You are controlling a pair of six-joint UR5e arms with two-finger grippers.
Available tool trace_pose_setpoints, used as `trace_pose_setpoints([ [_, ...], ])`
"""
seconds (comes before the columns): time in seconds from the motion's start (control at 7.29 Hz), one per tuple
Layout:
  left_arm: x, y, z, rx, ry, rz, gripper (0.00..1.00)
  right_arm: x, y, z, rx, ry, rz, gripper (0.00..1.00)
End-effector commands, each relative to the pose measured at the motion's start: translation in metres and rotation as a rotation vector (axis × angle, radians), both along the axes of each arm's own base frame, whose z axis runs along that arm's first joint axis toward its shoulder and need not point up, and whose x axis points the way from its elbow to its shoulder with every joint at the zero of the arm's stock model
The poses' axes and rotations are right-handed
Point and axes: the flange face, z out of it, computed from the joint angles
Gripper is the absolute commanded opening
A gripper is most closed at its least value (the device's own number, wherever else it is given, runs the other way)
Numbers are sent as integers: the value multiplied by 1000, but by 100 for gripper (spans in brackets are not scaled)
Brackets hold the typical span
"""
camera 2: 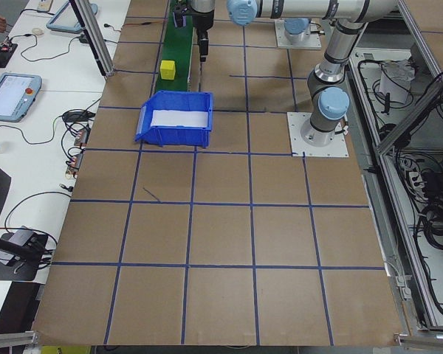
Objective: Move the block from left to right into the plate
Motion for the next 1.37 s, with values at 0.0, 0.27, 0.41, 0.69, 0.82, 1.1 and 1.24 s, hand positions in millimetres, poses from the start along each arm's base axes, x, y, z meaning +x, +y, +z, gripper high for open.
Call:
trace_pose_setpoints([
  [0.0, -1, 10, -1, 14, 13, -7, 100, 18, -1, 3, 6, 3, -3, 97],
  [0.27, 1, 11, -1, 14, 4, -5, 100, 19, 0, -3, -4, 6, -2, 97],
  [0.41, 1, 11, -2, 19, 1, -5, 100, 21, 3, -9, -11, 9, 0, 97],
  [0.69, 2, 11, -2, 21, -2, -5, 100, 29, 7, -22, -9, 29, 16, 97],
  [0.82, 2, 12, -4, 28, -1, -5, 100, 22, 11, -32, -19, 117, 23, 93],
  [1.1, 2, 12, -7, 33, -1, -5, 100, 19, 16, -40, -4, 166, 7, 63],
  [1.24, 2, 12, -7, 33, 0, -5, 100, 12, 17, -30, 3, 237, 10, 37],
])
